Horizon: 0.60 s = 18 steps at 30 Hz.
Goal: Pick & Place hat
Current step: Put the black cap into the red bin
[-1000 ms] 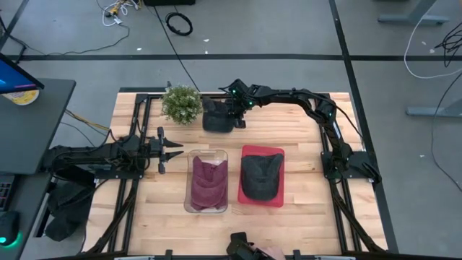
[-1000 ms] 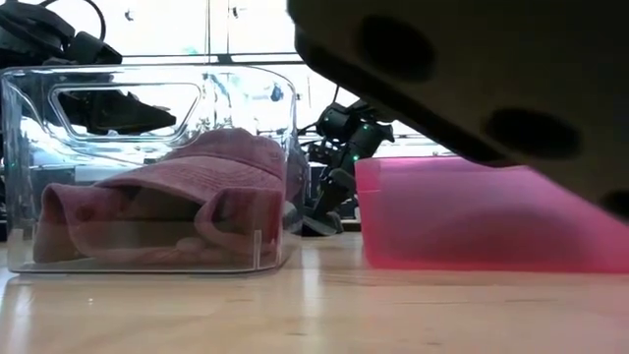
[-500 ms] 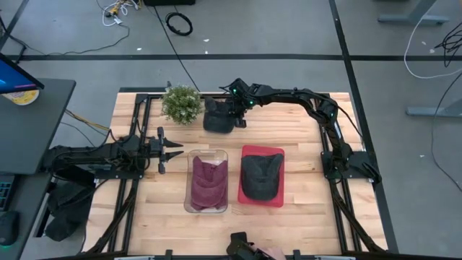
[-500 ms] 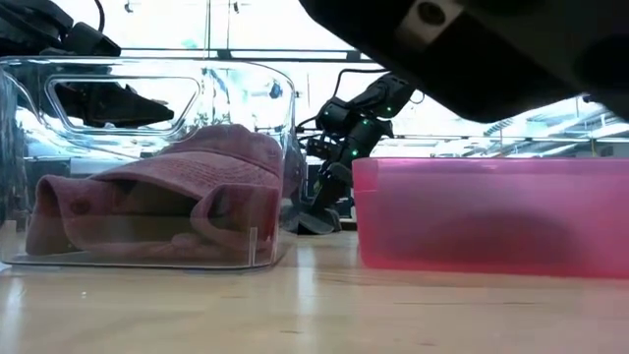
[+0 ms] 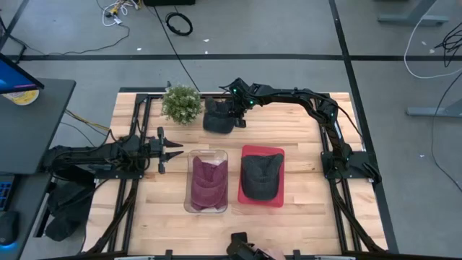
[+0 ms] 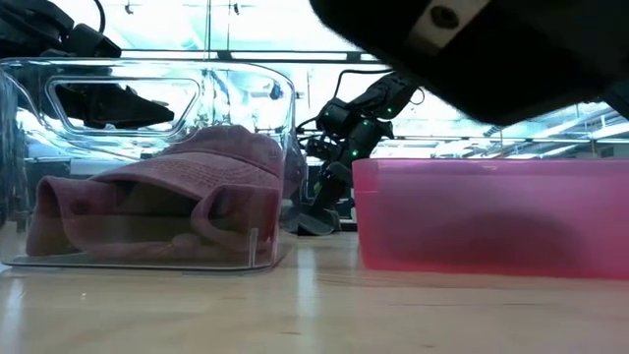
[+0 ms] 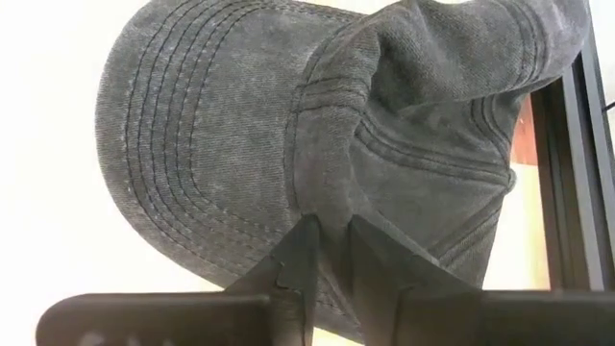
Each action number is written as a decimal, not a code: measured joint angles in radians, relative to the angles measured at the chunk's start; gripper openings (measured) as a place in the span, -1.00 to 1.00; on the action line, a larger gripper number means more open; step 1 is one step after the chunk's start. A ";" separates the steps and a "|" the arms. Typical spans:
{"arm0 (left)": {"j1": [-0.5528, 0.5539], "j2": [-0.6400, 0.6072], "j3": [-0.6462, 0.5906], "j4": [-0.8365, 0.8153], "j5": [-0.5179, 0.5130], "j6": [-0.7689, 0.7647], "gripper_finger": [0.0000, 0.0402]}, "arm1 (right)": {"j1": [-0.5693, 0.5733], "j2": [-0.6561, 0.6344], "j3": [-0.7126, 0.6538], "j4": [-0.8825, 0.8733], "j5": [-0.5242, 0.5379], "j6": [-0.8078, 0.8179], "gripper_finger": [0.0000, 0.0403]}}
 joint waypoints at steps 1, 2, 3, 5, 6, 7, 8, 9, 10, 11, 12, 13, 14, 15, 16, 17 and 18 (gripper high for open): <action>0.000 0.000 0.000 0.000 0.000 0.000 -0.43 | 0.000 0.000 0.000 -0.004 0.001 0.003 -0.72; 0.000 0.000 0.000 0.000 0.000 0.000 -0.43 | 0.000 -0.001 0.000 -0.008 0.007 0.007 -0.74; 0.000 0.000 0.000 0.000 0.000 0.000 -0.43 | -0.001 -0.005 0.000 -0.013 0.012 0.015 -0.77; 0.000 0.000 0.000 0.000 0.000 0.000 -0.43 | -0.006 -0.014 0.000 -0.020 0.015 0.016 -0.86; 0.000 0.000 0.000 0.000 0.000 0.000 -0.43 | -0.007 -0.017 0.001 -0.017 0.015 0.016 -0.91; 0.000 0.000 0.000 0.000 0.000 0.000 -0.43 | -0.008 -0.019 0.001 -0.019 0.016 0.015 -0.95; 0.000 0.000 0.000 0.000 0.000 0.000 -0.43 | -0.008 -0.019 0.001 -0.022 0.016 0.014 -0.97; 0.000 0.000 0.000 0.000 0.000 0.000 -0.43 | -0.008 -0.019 0.001 -0.022 0.016 0.014 -0.97; 0.000 0.000 0.000 0.000 0.000 0.000 -0.43 | -0.008 -0.019 0.001 -0.022 0.016 0.015 -0.96; 0.000 0.000 0.000 0.000 0.000 0.000 -0.43 | -0.008 -0.019 0.001 -0.022 0.016 0.014 -0.96; 0.000 0.000 0.000 0.000 0.000 0.000 -0.43 | -0.008 -0.019 0.001 -0.022 0.016 0.014 -0.96; 0.000 0.000 0.000 0.000 0.000 0.000 -0.43 | -0.008 -0.019 0.001 -0.022 0.016 0.012 -0.97; 0.000 0.000 0.000 0.000 0.000 0.000 -0.43 | -0.008 -0.019 0.001 -0.023 0.016 0.009 -0.98; 0.000 0.000 0.000 0.000 0.000 0.000 -0.43 | -0.008 -0.020 0.001 -0.024 0.016 0.006 -0.98; 0.000 0.000 0.000 0.000 0.000 0.000 -0.43 | -0.008 -0.025 0.001 -0.031 0.016 0.006 -0.98; 0.000 0.000 0.000 0.000 0.000 0.000 -0.43 | -0.008 -0.030 0.001 -0.039 0.016 0.006 -0.98; 0.000 0.000 0.000 0.000 0.000 0.000 -0.43 | -0.008 -0.037 0.001 -0.039 0.016 0.006 -0.99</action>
